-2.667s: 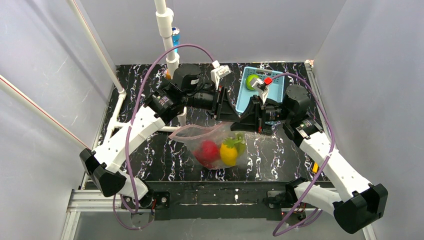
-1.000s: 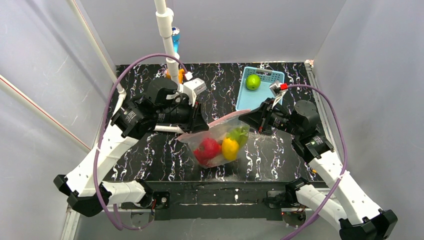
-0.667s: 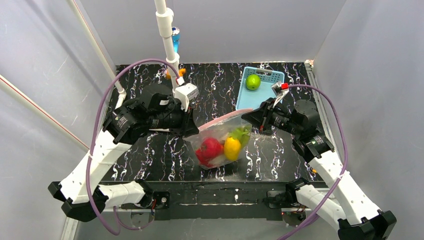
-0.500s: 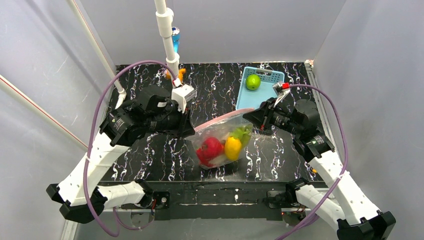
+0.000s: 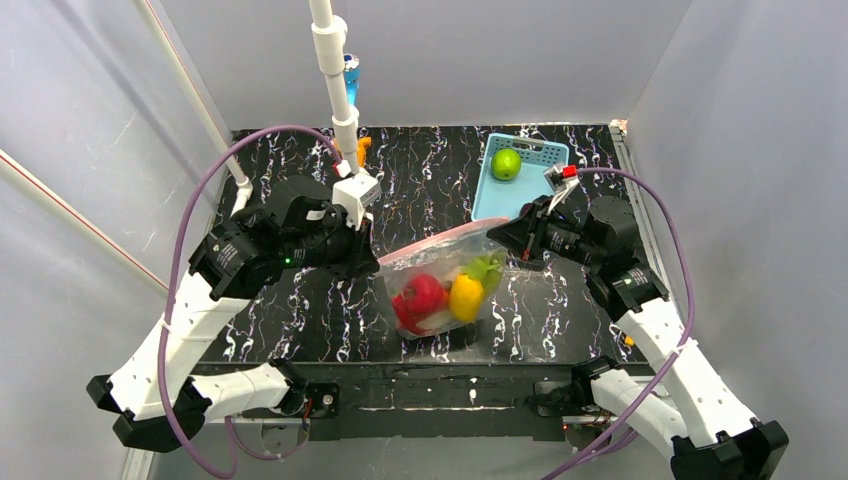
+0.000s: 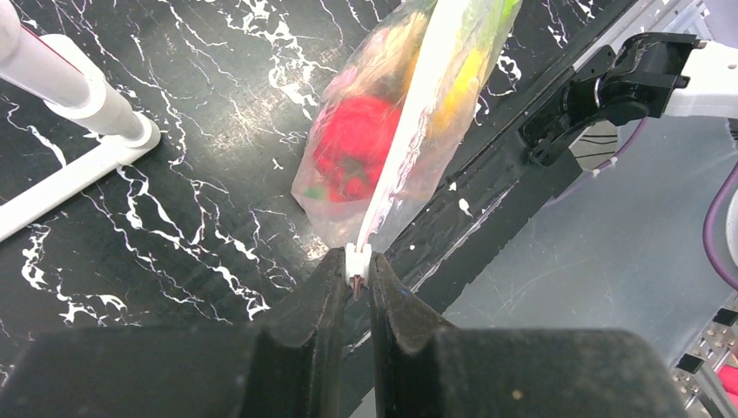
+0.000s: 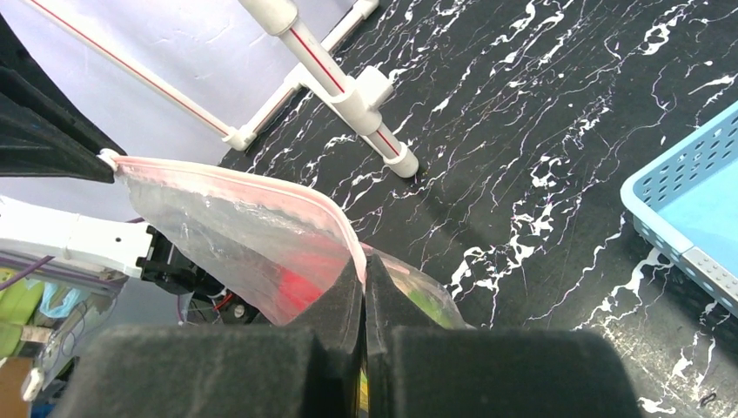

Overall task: Place the food in the zip-top bag and seal the zipper
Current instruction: Zip the zipper food storage bag at the center of the board, then place the zipper food storage bag at the center of the board.

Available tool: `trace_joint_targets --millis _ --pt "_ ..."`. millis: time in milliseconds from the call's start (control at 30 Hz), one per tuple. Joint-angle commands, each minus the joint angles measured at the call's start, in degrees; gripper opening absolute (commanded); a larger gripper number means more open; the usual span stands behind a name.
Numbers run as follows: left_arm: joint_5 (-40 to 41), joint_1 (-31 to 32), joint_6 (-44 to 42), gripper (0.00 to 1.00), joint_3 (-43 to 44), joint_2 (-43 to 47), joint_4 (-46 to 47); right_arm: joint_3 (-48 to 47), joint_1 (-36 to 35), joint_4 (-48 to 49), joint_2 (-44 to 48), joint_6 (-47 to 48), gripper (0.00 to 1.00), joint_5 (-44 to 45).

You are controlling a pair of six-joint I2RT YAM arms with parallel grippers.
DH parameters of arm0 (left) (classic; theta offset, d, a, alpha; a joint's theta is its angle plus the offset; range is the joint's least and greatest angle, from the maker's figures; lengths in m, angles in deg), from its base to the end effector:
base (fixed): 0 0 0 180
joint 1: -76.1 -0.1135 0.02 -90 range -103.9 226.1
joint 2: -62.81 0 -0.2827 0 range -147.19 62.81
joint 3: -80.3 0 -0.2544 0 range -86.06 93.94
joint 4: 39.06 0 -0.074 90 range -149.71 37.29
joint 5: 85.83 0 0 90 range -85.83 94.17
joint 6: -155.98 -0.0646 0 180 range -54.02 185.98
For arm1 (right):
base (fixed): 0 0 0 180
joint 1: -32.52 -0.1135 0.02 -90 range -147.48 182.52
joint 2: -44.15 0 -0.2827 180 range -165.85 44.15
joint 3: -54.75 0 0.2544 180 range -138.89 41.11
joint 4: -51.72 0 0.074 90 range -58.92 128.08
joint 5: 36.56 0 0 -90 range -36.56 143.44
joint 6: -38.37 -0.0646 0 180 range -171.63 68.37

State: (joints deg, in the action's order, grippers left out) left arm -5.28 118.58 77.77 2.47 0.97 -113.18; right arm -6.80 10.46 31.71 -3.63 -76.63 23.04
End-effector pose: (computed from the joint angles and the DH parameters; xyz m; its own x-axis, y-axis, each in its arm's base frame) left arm 0.1366 -0.1395 0.4508 -0.5582 0.2378 -0.7949 0.6668 0.6987 -0.2592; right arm 0.1787 0.1077 0.3693 -0.4252 0.2210 -0.8777 -0.6735 0.5705 0.4700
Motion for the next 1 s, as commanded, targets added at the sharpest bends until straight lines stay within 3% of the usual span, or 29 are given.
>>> trace_joint_targets --millis 0,67,100,233,433,567,667,967 --pt "2.2 -0.6 -0.1 0.32 2.4 0.8 -5.2 -4.4 1.6 -2.6 -1.7 4.0 0.01 -2.7" --pt "3.3 -0.6 -0.3 0.59 4.2 0.2 -4.6 -5.9 1.5 -6.6 -2.8 4.3 0.01 -3.5" --pt "4.1 -0.6 -0.3 0.68 5.1 0.1 -4.1 -5.9 1.5 -8.1 -2.8 4.1 0.01 -2.9" --pt "5.6 -0.6 -0.5 0.82 8.2 -0.3 -0.5 -3.9 1.5 -11.2 -1.1 -0.7 0.01 5.3" --pt "7.0 -0.6 -0.2 0.86 10.9 -1.5 2.4 -1.3 1.5 -13.0 -3.6 -5.5 0.01 12.7" --pt "5.8 -0.6 0.7 0.86 9.8 -0.9 2.6 1.2 1.5 -8.2 -7.9 -7.6 0.01 12.9" --pt "4.9 -0.6 1.8 0.86 8.3 0.2 2.6 -1.1 1.0 -6.3 -14.0 -9.2 0.01 12.0" --pt "4.1 -0.6 5.8 0.87 5.2 5.4 3.4 -6.8 -1.5 -9.2 -27.4 -17.2 0.01 22.2"
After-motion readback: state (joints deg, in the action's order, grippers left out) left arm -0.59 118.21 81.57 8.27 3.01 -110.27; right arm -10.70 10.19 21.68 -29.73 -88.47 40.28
